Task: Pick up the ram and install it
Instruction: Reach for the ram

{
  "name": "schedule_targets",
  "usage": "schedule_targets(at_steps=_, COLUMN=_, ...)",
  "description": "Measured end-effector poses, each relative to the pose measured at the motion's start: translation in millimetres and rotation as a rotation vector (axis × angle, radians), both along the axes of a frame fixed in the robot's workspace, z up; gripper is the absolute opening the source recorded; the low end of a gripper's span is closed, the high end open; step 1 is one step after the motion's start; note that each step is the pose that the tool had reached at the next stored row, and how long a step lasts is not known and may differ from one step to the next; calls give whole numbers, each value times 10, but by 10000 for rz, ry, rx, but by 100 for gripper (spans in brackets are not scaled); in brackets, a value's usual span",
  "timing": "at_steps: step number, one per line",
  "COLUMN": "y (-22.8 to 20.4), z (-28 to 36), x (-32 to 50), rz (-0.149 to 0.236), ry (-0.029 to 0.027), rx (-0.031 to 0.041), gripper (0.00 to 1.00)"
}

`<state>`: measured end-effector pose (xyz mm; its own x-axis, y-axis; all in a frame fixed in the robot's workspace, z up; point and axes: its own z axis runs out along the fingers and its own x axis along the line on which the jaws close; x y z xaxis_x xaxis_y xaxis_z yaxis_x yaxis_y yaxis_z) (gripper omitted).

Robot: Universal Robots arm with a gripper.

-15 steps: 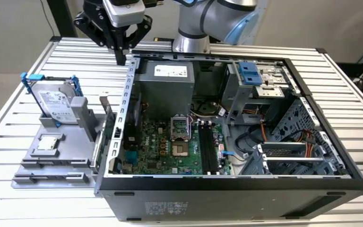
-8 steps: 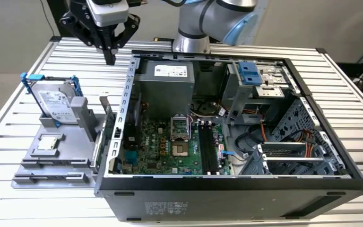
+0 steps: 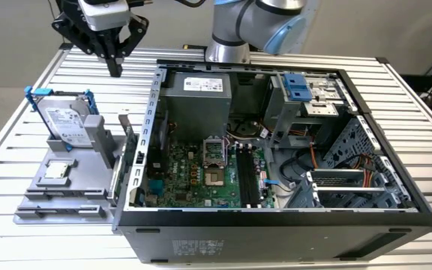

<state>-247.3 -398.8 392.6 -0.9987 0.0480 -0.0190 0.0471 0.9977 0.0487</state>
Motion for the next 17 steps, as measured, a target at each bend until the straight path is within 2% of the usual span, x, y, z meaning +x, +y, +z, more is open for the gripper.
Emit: schedule_targets(at_steps=17, y=0, z=0, x=-525, rz=53, ry=0, rx=1, gripper=0)
